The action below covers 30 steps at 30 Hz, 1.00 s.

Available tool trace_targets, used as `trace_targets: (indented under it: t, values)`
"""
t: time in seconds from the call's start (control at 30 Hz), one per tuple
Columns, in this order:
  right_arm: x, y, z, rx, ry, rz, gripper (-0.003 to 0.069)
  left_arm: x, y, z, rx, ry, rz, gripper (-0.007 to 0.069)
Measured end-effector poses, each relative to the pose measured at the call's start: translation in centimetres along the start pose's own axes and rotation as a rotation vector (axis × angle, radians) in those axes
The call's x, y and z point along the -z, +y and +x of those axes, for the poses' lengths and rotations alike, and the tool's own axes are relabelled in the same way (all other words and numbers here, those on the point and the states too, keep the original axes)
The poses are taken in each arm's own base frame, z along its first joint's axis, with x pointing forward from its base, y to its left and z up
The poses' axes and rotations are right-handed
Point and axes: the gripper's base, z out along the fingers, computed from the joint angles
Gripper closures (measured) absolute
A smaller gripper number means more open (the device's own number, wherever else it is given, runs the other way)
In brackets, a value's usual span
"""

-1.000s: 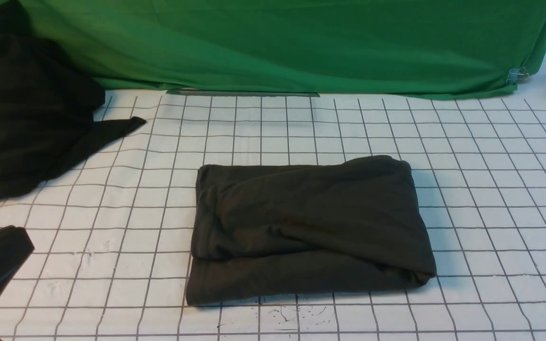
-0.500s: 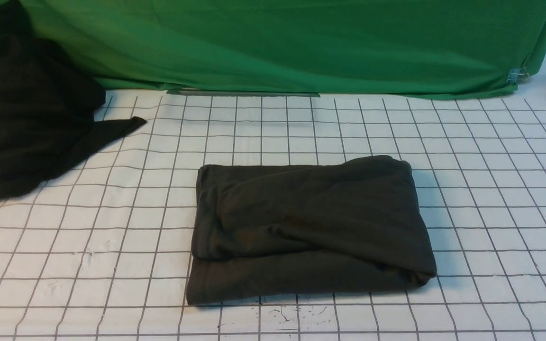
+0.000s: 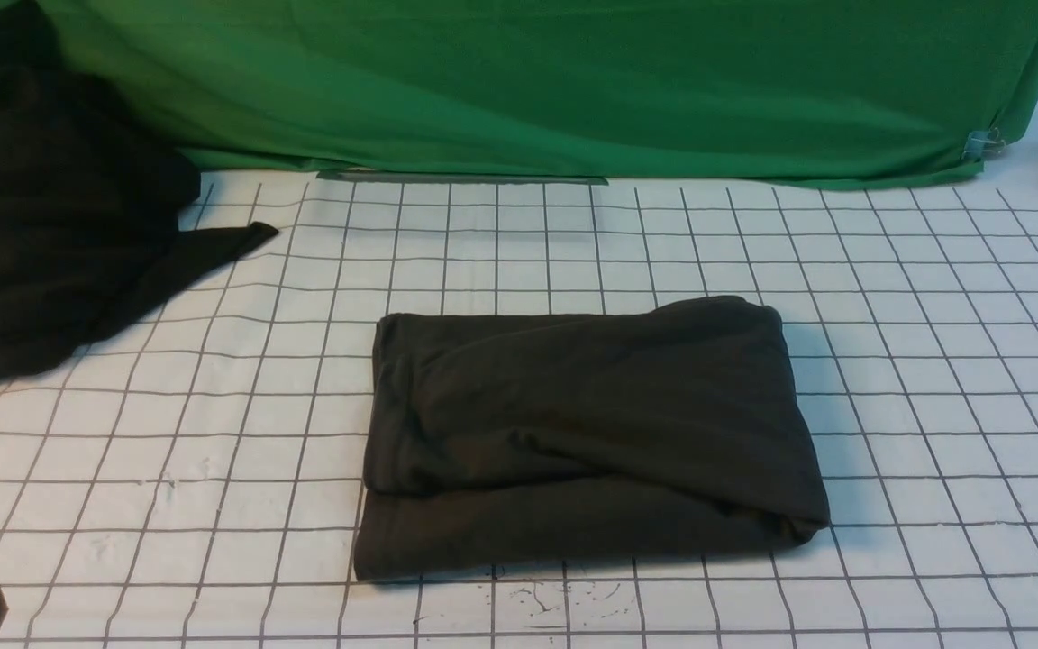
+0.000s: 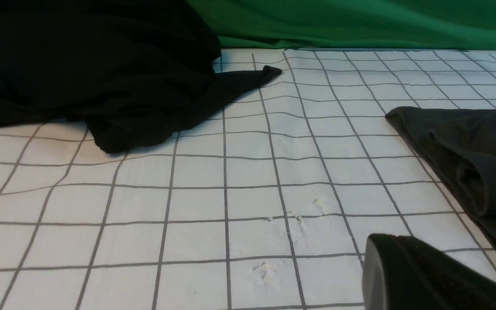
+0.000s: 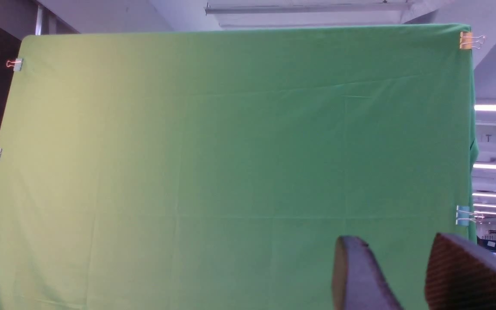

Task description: Fold a long-sleeved shirt over a white checkered tablecloth.

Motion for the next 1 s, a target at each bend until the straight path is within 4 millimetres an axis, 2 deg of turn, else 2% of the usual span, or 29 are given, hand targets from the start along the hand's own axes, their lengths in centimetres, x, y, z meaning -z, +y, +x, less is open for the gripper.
trace_targets:
  t: [0.87,0.97,1.0]
  values:
    - [0.0,0.0,0.0,0.000,0.003,-0.001,0.0419,0.0,0.0,0.0,-0.007,0.000,0.009,0.0622]
    - [0.3,0.1,0.6,0.046,0.076,-0.005,0.0419,0.0,0.0,0.0,-0.007,0.000,0.009,0.0622]
    - [0.5,0.2,1.2,0.096,0.153,-0.001,0.0419,0.0,0.0,0.0,-0.007,0.000,0.009,0.0622]
